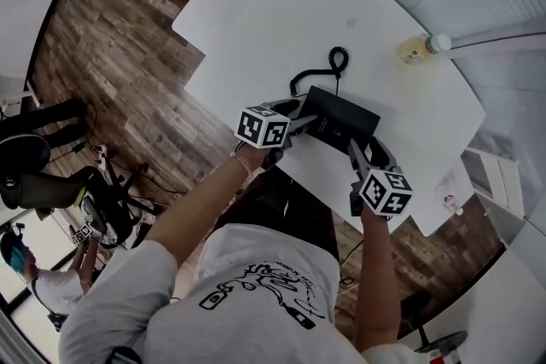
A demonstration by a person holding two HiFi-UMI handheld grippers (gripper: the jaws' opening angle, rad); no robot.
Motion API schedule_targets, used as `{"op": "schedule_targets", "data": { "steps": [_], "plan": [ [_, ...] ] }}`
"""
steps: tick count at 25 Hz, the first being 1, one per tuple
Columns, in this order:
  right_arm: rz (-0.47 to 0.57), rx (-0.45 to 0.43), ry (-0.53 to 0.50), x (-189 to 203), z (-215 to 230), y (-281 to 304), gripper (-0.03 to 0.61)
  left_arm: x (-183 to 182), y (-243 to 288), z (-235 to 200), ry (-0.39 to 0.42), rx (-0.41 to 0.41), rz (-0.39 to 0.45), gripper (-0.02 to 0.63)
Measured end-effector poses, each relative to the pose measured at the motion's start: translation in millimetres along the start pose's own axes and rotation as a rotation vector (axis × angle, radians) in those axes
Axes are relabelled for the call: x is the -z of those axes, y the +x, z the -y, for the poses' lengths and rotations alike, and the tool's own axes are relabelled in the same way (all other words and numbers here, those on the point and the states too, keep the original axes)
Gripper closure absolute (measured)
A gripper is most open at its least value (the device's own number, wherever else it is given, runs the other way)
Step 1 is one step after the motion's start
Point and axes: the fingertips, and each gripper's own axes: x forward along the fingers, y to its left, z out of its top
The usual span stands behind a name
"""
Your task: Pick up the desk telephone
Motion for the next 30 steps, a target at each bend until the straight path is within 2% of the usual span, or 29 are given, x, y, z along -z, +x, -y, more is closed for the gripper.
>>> {"op": "schedule_targets", "data": {
  "steps": [1,2,3,8,30],
  "plan": [
    [0.005,-0.013,0.014,1,0,1,0.362,1,1,2,-0.006,0.012,-0.004,0.343],
    [0.006,-0.023,0.023,2,0,1,0.365,1,2,4,-0.014,0.021,-0.007,0.396],
    [0.002,-0.029,0.028,3,0,1,0.37,2,2,5,-0.019,0.021,-0.011,0.407],
    [-0.009,-0.039,0.011,1,-1,-9,0.385,3,-1,14,-0.007,-0.007,-0.018,0.407],
    [0.102,-0.168,-0.062,-78,-73,-114,0.39,-60,-109,119,0.081,-0.058,0.146,0.411]
  ]
}}
